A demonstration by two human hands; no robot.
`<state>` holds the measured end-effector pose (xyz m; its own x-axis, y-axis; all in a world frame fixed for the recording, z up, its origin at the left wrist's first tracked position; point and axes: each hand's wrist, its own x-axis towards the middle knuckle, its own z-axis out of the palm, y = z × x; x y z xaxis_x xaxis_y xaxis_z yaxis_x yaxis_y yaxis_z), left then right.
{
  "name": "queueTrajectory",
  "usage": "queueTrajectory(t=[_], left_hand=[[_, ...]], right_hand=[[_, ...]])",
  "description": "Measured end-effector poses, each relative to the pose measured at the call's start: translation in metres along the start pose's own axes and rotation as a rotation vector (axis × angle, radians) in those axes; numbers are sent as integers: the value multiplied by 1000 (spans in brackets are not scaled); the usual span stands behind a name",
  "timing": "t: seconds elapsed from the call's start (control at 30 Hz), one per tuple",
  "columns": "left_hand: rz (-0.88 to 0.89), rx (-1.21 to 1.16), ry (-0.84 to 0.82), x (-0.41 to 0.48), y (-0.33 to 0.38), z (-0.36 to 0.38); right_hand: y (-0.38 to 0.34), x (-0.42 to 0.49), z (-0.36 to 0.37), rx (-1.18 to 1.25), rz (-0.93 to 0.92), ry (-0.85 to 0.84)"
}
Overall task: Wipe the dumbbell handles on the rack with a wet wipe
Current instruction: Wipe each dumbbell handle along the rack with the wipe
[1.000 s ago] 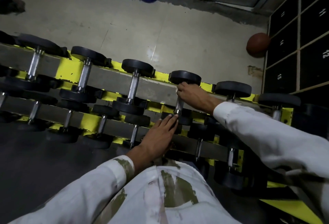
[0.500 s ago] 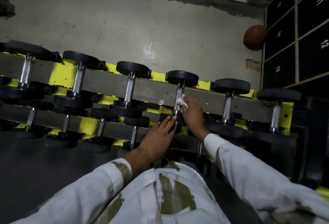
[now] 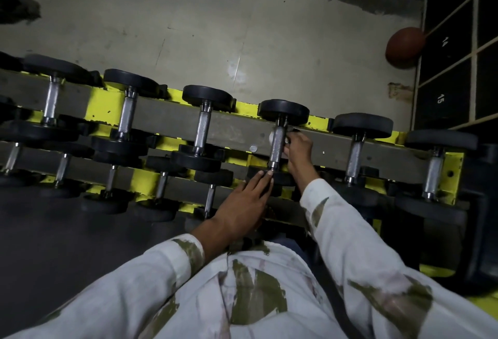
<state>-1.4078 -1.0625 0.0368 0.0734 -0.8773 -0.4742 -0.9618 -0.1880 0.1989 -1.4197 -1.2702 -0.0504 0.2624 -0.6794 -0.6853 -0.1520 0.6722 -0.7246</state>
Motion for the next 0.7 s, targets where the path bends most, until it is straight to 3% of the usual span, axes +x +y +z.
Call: queueTrajectory(t=[0.1, 0.23, 0.4, 0.6, 0.7], left_hand=[[-9, -9, -2, -1, 2, 2], [-14, 5, 7, 0, 3, 4], [-27, 0, 15, 2, 5, 7], [-37, -4, 33, 2, 8, 10], [-39, 12, 27, 3, 9, 11]], right_hand=[[14, -7, -17, -212, -147, 68], [7, -9, -19, -310, -250, 114], [-25, -9, 3, -650, -556, 248], [10, -34, -32, -1214, -1073, -135], [-15, -16, -29, -1440, -1235, -197]])
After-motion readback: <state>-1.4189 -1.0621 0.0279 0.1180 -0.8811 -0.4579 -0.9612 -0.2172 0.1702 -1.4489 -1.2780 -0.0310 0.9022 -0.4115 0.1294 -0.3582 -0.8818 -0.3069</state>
